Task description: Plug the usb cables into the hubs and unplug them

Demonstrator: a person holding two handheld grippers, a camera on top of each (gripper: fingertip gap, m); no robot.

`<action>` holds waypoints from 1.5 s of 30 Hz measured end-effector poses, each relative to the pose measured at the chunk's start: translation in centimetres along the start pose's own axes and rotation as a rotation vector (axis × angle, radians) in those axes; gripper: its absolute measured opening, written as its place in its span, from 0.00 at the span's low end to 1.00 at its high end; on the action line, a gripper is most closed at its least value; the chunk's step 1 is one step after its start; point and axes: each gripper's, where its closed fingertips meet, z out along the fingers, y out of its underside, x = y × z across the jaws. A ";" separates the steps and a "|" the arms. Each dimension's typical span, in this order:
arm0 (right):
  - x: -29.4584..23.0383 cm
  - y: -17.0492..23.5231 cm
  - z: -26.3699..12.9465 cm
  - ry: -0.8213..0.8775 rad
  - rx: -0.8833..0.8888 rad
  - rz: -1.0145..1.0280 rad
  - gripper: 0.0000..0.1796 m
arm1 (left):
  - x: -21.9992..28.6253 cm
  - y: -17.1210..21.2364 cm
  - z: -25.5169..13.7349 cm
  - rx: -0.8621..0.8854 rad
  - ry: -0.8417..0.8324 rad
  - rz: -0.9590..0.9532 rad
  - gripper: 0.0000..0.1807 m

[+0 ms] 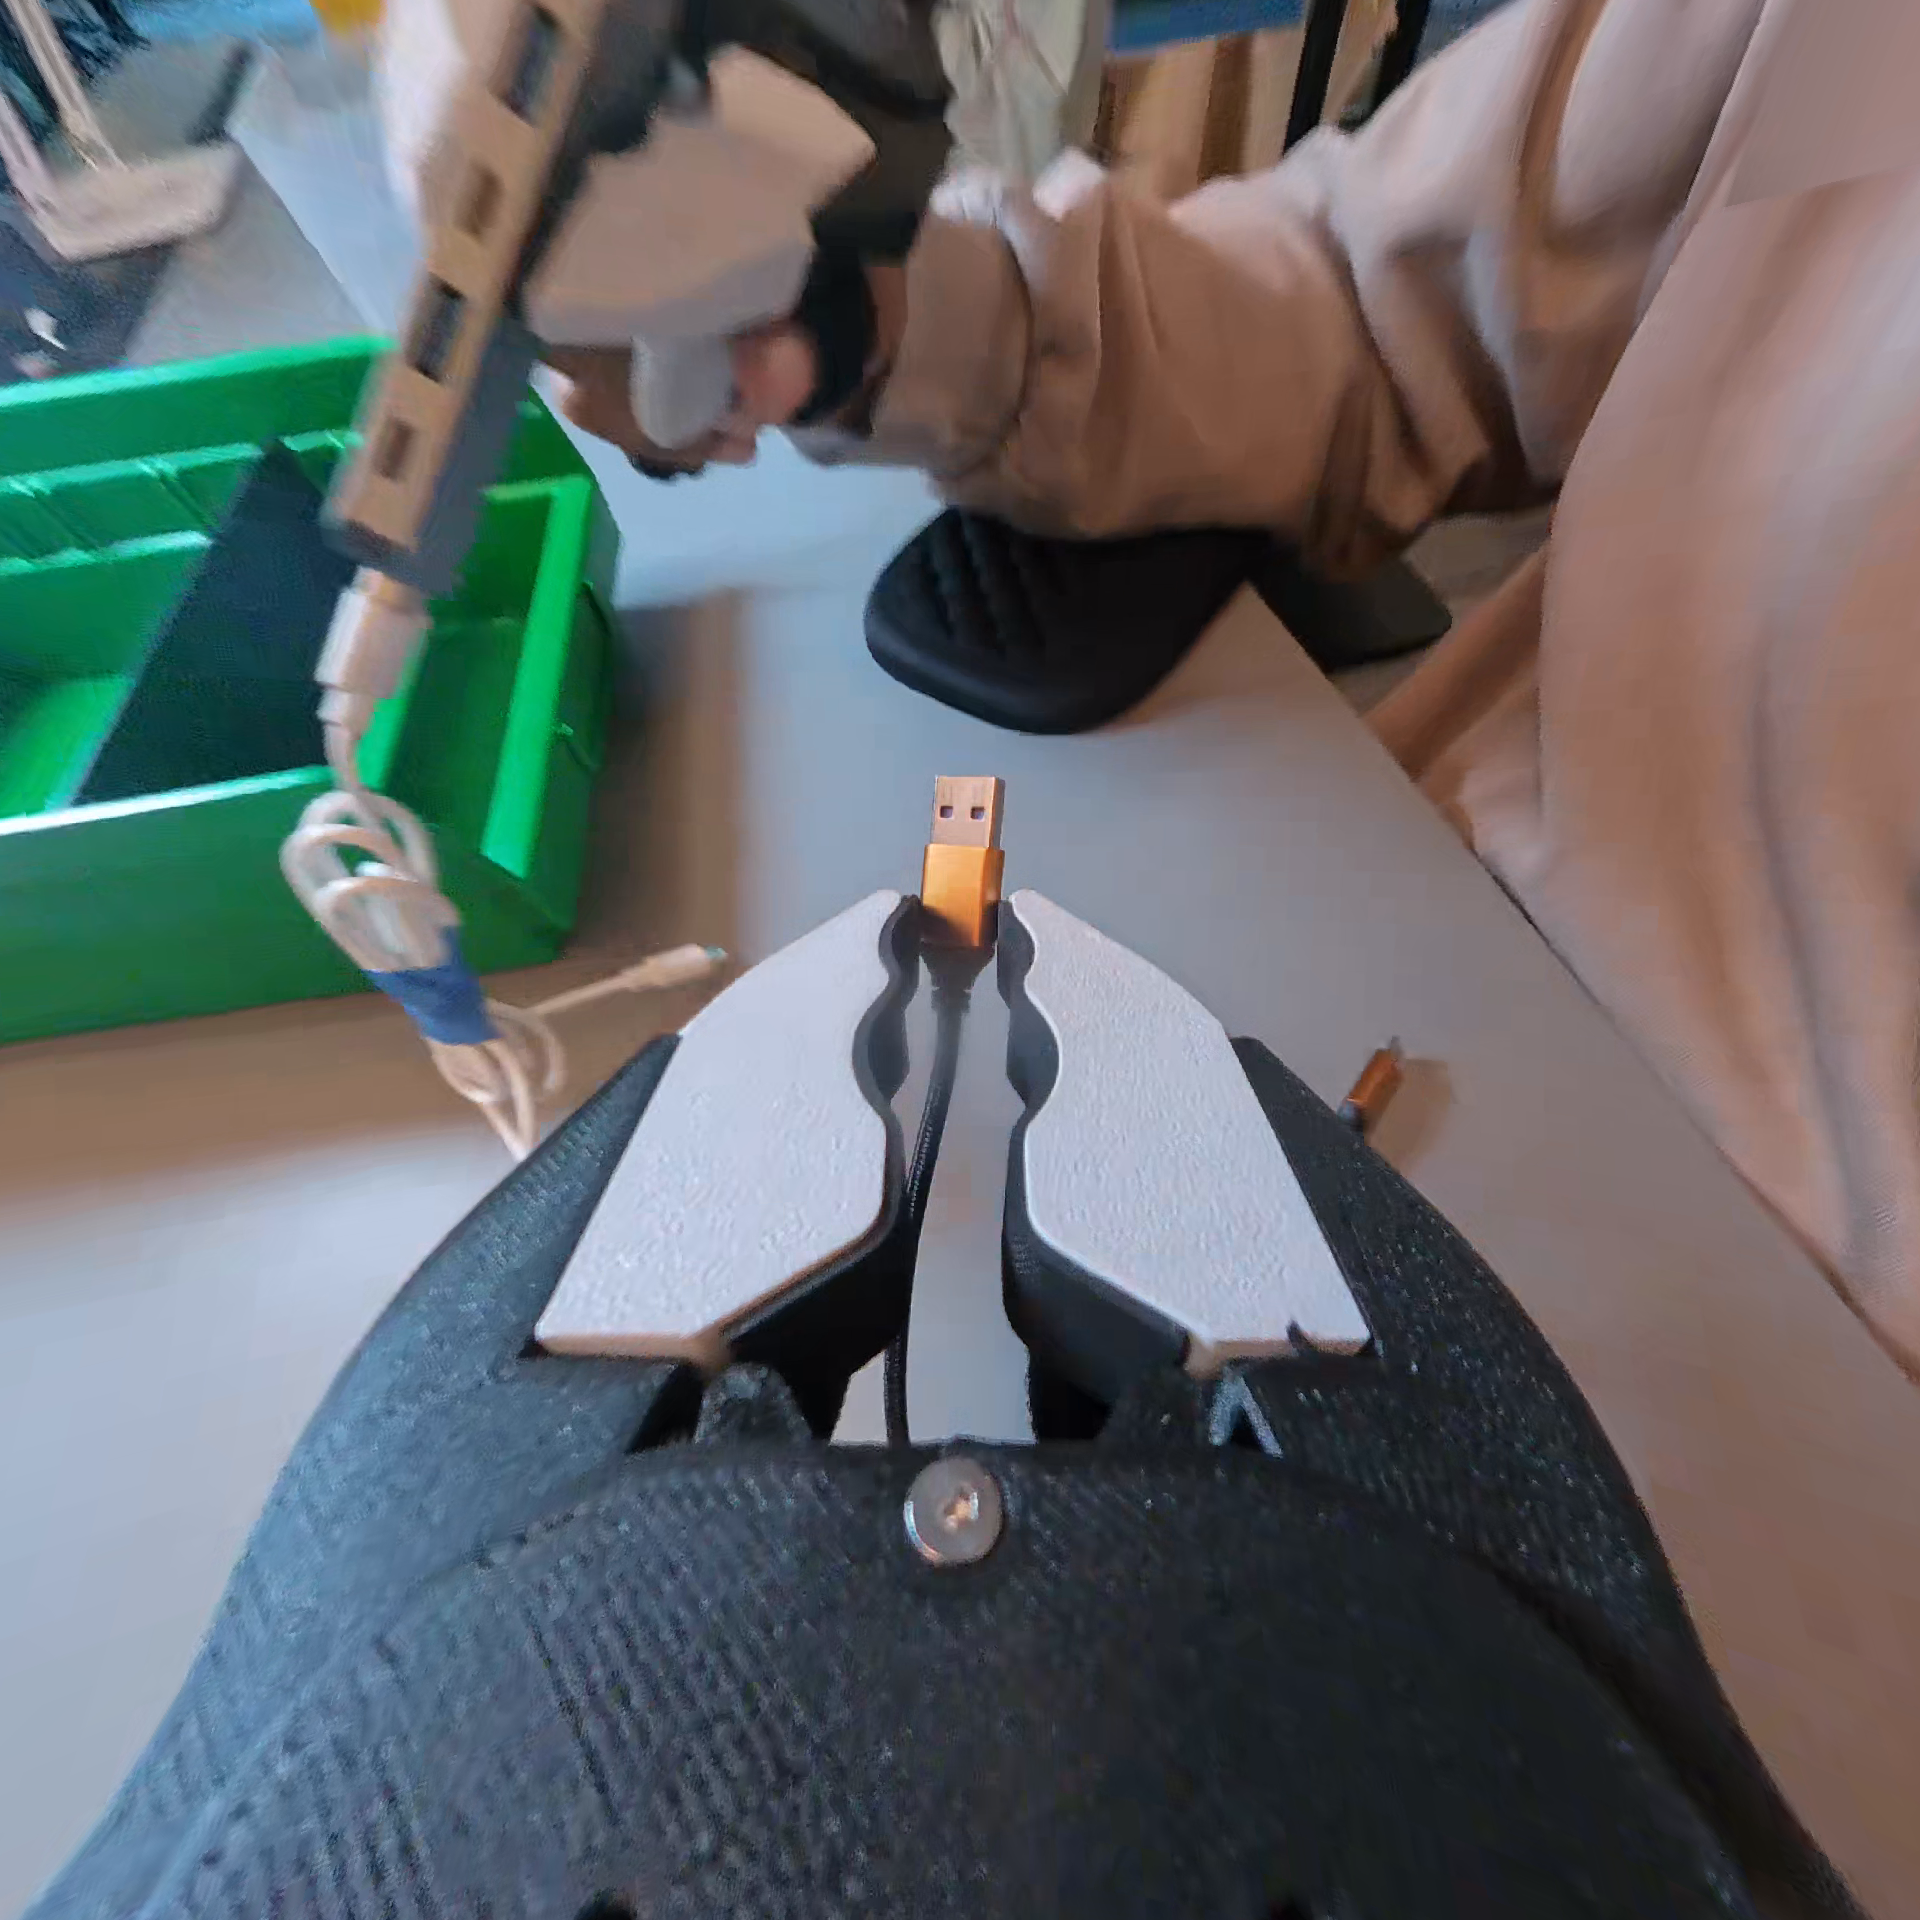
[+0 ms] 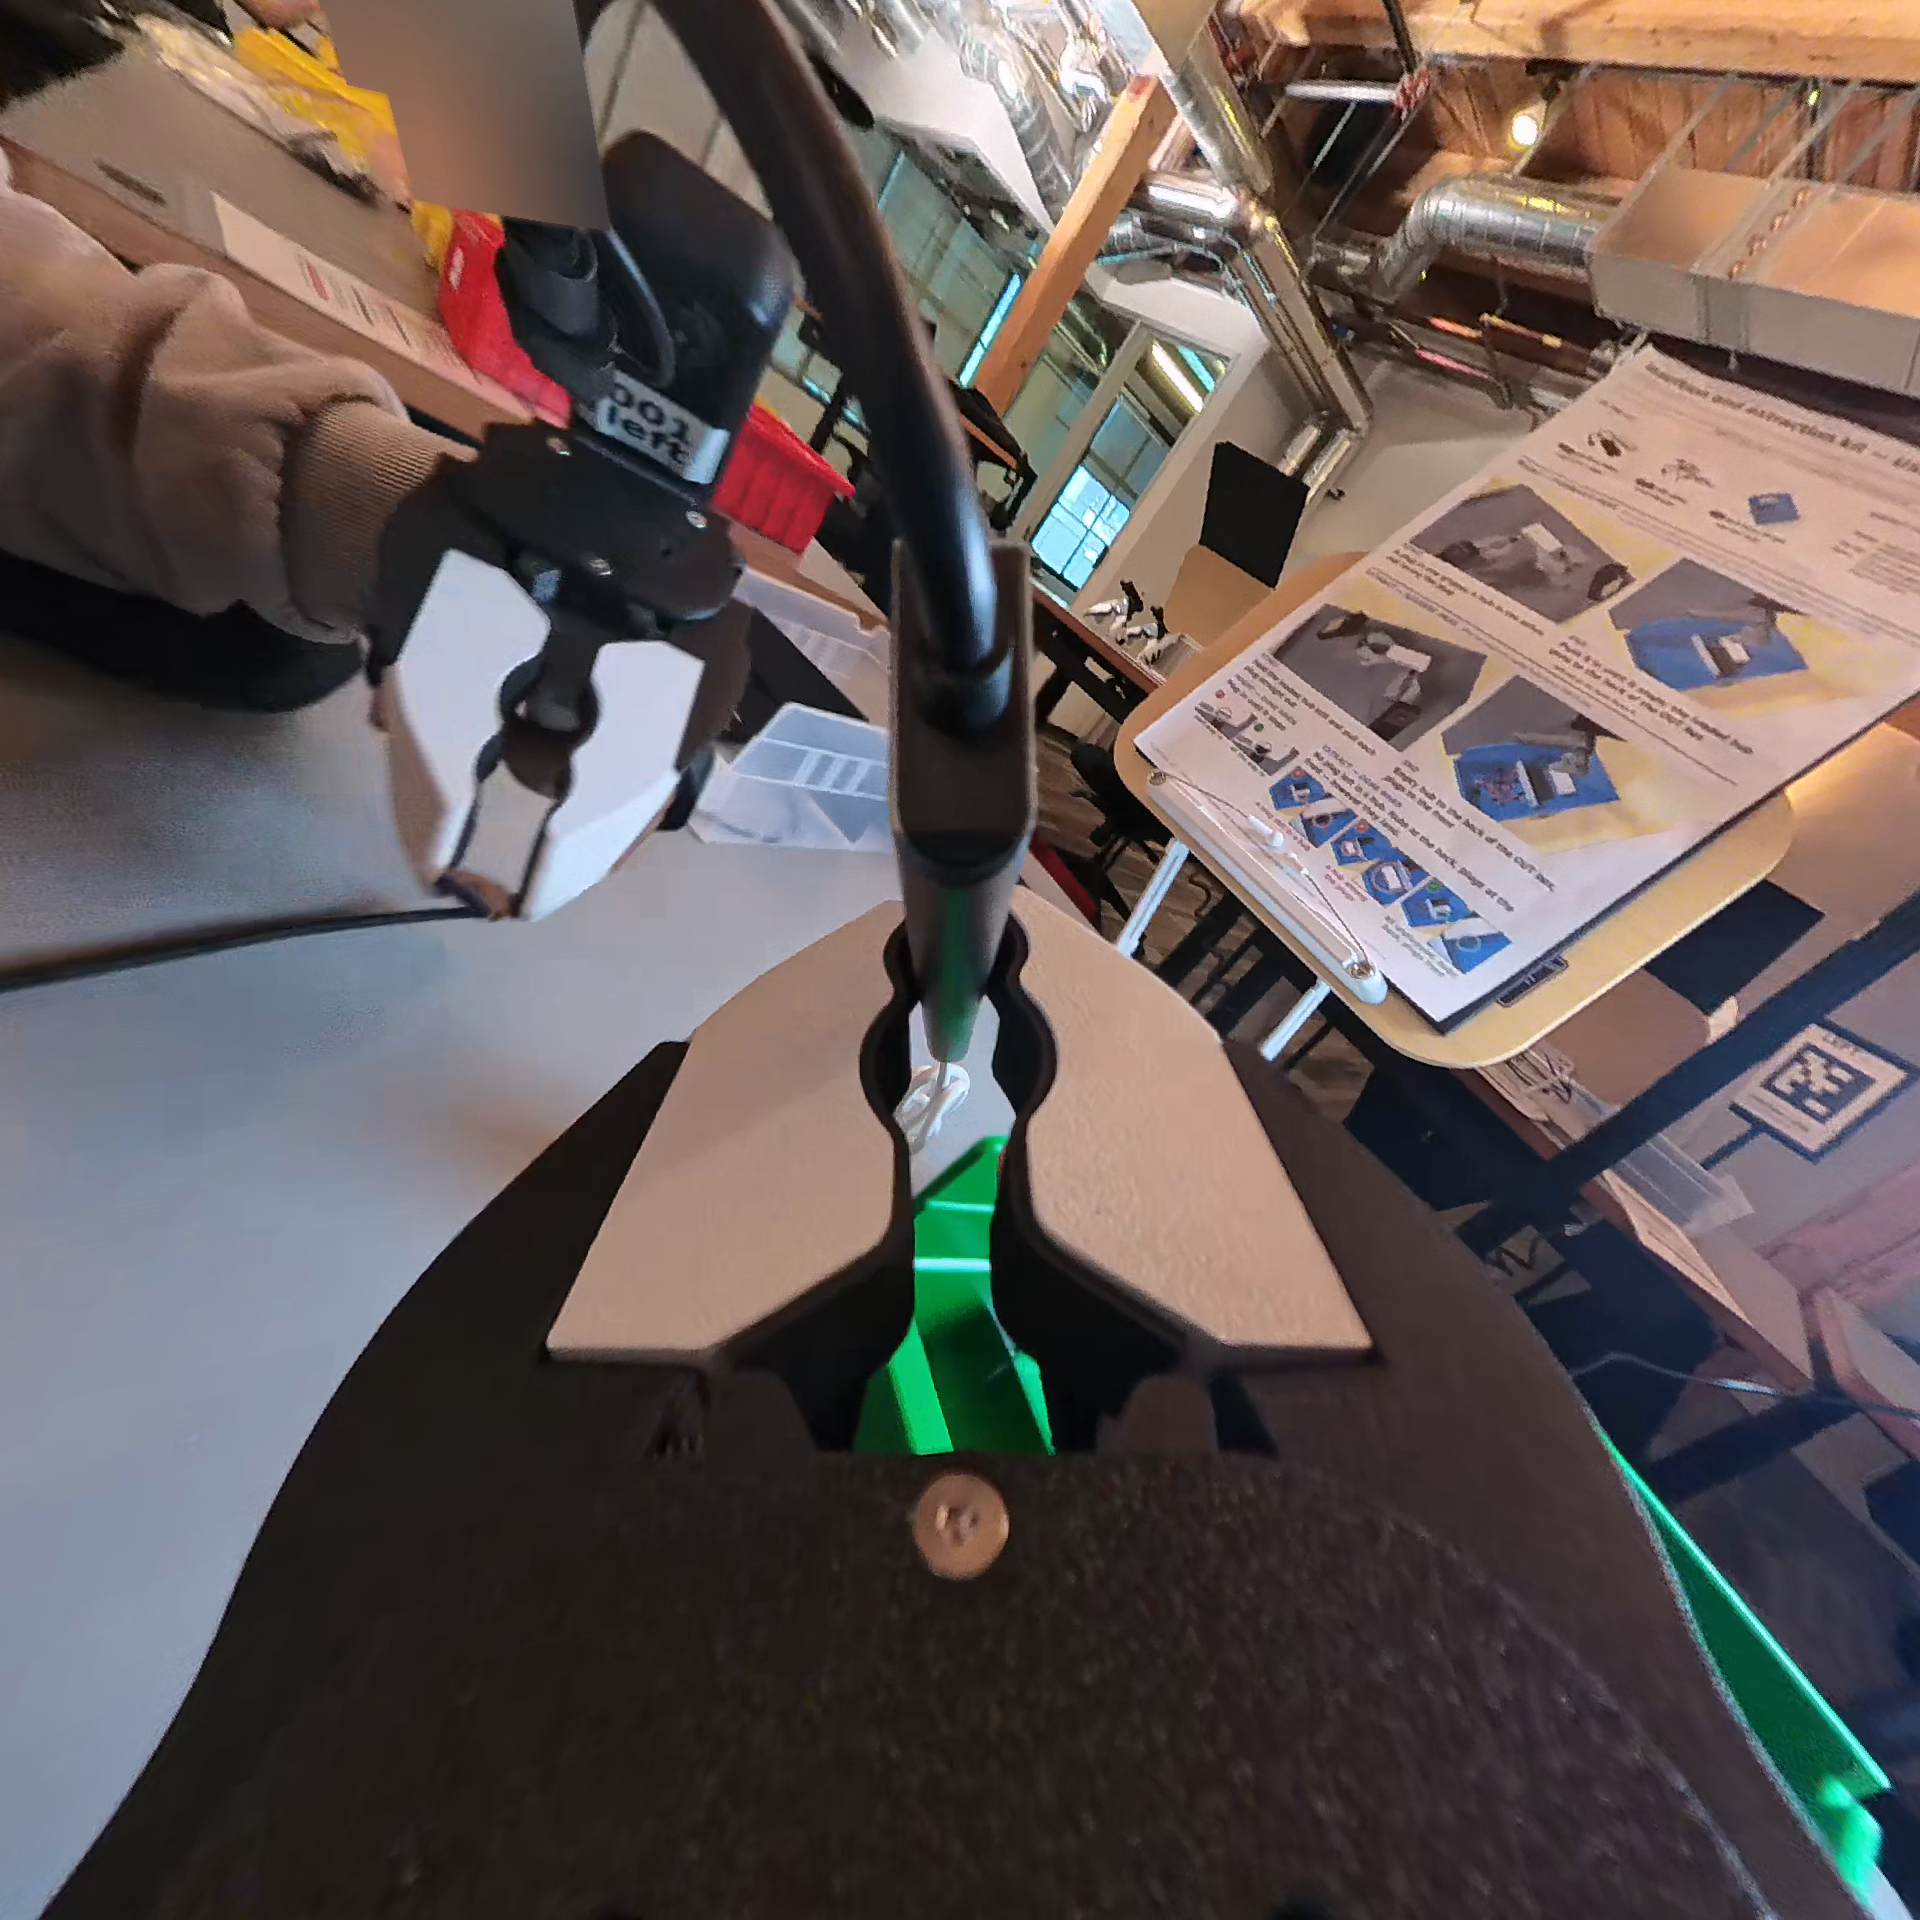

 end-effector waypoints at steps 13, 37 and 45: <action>-3.9 -2.8 0.9 -0.128 0.121 -0.060 0.06 | -1.8 -4.6 -3.9 0.053 -0.175 -0.193 0.08; -0.5 -0.3 1.2 0.069 -0.009 -0.121 0.06 | -9.2 -5.3 -14.8 -0.117 -0.976 0.107 0.08; 0.5 -0.1 0.6 0.094 -0.004 -0.067 0.06 | -0.7 3.2 -5.0 -0.164 -0.492 -0.173 0.13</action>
